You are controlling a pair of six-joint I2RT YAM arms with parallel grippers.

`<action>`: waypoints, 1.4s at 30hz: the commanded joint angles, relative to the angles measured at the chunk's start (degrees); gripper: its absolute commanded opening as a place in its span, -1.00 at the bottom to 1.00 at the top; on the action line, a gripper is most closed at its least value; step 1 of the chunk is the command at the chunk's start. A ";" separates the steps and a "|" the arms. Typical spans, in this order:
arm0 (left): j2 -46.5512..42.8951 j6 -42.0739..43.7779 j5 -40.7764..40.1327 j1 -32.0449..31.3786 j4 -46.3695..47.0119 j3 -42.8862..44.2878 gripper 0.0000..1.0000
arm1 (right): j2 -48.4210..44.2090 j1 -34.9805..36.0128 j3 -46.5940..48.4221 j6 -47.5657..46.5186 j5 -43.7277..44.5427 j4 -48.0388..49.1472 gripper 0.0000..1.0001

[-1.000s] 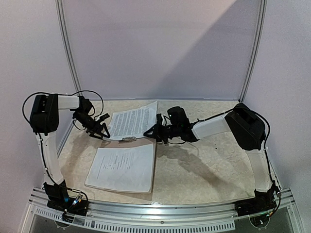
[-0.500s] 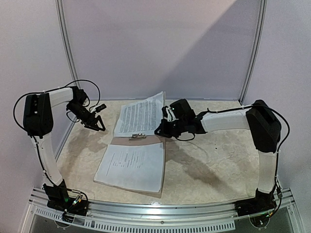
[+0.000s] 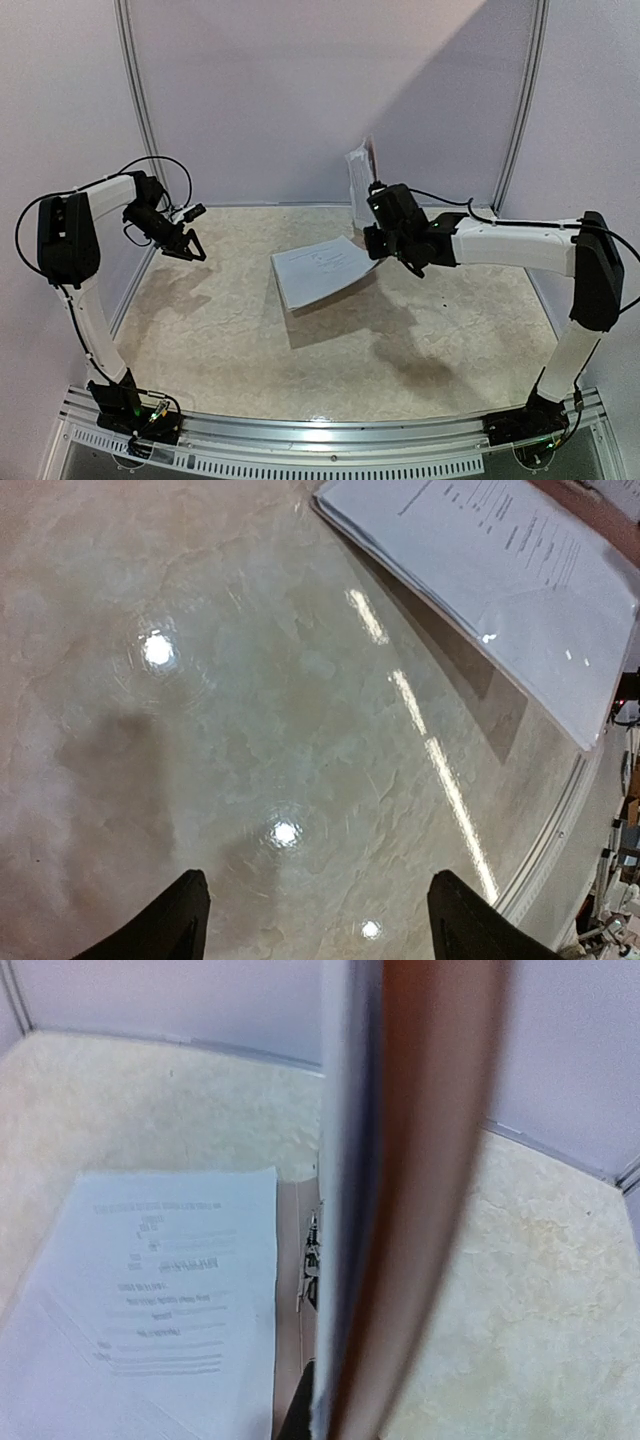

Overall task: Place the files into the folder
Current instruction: Close the folder with files at the center of the board, then reset both arms

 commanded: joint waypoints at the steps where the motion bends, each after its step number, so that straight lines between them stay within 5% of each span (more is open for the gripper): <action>1: -1.34 0.42 0.88 0.74 -0.75 1.07 0.54 | 7.30 7.93 1.91 -13.05 8.84 -10.48 -1.00; 8: -1.48 0.30 0.53 0.99 -1.14 1.27 0.54 | 12.32 12.85 2.89 -17.95 9.02 -14.25 -0.88; 11: -1.55 0.09 0.51 1.08 -1.12 1.12 0.54 | 13.39 13.85 3.67 -20.10 3.92 -15.24 -0.22; 14: -1.82 0.06 0.55 1.15 -1.08 0.76 0.54 | 14.66 15.17 4.44 -21.97 1.22 -17.08 0.05; 26: -2.47 0.26 0.13 1.53 -1.82 0.50 0.55 | 6.27 17.74 3.99 -23.15 -9.16 -20.93 0.40; 35: -6.57 0.39 0.53 1.96 -0.59 -4.15 0.56 | -1.22 -0.83 0.43 -3.01 -16.50 -23.39 0.41; 37: -9.27 0.16 0.55 2.19 1.91 -7.23 0.96 | -5.09 -6.61 -4.59 2.08 -18.02 -20.85 0.42; 42: -19.25 -6.94 -5.66 2.97 19.47 -21.76 0.99 | -18.36 -25.96 -21.84 11.31 -23.86 -11.37 0.44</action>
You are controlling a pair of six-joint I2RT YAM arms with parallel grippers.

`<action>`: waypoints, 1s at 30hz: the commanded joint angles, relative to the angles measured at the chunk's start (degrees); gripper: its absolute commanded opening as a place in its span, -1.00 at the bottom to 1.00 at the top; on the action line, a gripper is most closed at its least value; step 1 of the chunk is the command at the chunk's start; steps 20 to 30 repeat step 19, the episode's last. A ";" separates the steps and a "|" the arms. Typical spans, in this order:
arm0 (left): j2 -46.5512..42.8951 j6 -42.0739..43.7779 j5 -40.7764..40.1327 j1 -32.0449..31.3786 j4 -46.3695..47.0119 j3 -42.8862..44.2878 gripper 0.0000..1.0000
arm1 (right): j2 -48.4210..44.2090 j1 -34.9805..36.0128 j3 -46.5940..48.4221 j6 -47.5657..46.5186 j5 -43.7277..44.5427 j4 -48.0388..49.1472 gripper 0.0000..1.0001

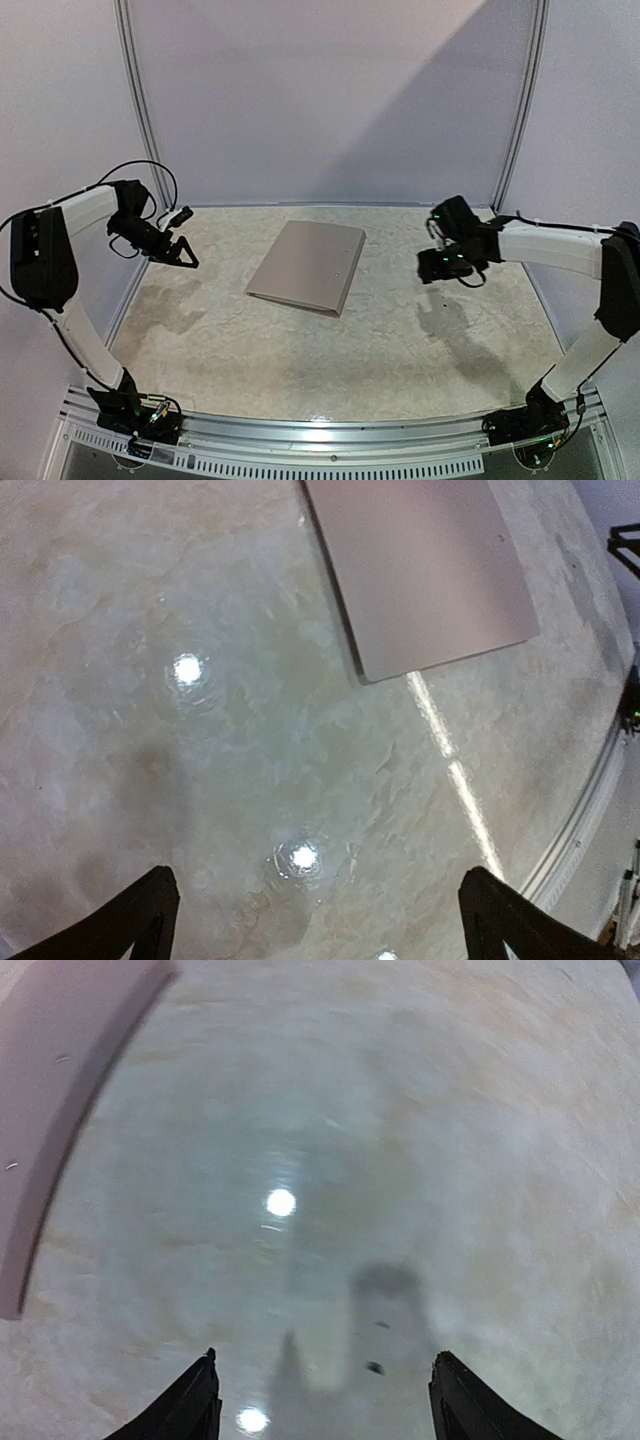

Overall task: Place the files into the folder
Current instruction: Reset both arms

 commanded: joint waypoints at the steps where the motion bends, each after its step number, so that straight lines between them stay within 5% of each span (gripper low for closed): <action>1: -8.68 -6.37 -6.36 1.45 17.37 -11.89 0.99 | -13.19 -14.57 -14.69 12.16 -5.76 6.54 0.46; 6: -17.42 -14.31 -11.22 1.71 33.51 -24.42 0.99 | -29.71 -25.53 -28.19 12.11 -2.23 15.69 0.72; 14: -31.73 -31.72 -22.83 1.63 68.32 -45.88 0.99 | -37.99 -25.85 -34.92 11.72 10.22 22.76 0.92; 30: -30.64 -31.89 -28.35 1.60 69.05 -46.43 0.99 | -37.99 -25.85 -37.44 7.64 6.51 27.64 0.88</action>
